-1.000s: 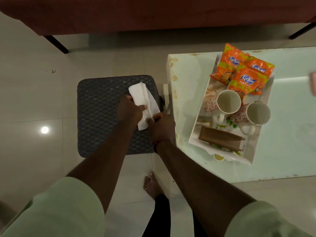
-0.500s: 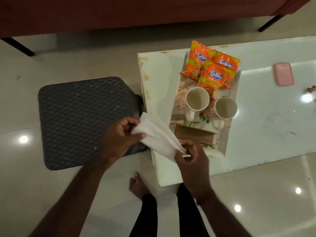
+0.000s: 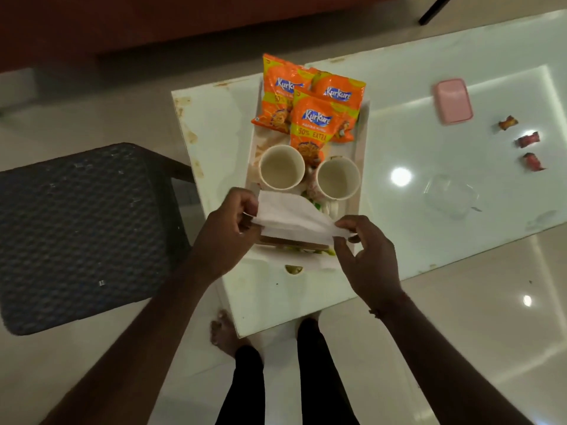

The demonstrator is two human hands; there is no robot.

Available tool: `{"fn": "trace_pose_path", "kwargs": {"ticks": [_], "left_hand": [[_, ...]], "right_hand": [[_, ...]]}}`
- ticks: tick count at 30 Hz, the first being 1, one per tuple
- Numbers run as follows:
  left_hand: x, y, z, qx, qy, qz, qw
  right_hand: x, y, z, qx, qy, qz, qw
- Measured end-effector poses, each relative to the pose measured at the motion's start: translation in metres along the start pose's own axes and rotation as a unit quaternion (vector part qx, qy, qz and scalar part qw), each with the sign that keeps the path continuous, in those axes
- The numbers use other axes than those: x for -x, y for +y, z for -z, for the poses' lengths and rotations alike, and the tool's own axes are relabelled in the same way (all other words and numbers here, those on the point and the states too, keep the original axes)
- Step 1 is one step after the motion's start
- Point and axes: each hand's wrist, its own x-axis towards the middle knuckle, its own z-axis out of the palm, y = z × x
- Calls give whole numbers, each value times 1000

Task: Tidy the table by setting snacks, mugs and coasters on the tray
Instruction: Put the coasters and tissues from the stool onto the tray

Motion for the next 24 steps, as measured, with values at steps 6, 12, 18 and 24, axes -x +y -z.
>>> {"fn": "trace_pose_path", "kwargs": {"ticks": [6, 12, 18, 24], "left_hand": [[2, 7, 1, -130, -42, -49, 989], [15, 6, 5, -212, -33, -68, 974], [21, -6, -1, -297, 6, -67, 953], [5, -7, -20, -323, 7, -39, 946]], "right_hand": [[-5, 3, 1, 4, -22, 43, 999], [-6, 10, 4, 96, -61, 85, 990], [-7, 22, 1, 168, -66, 118, 977], [-4, 37, -15, 207, -61, 99, 971]]}}
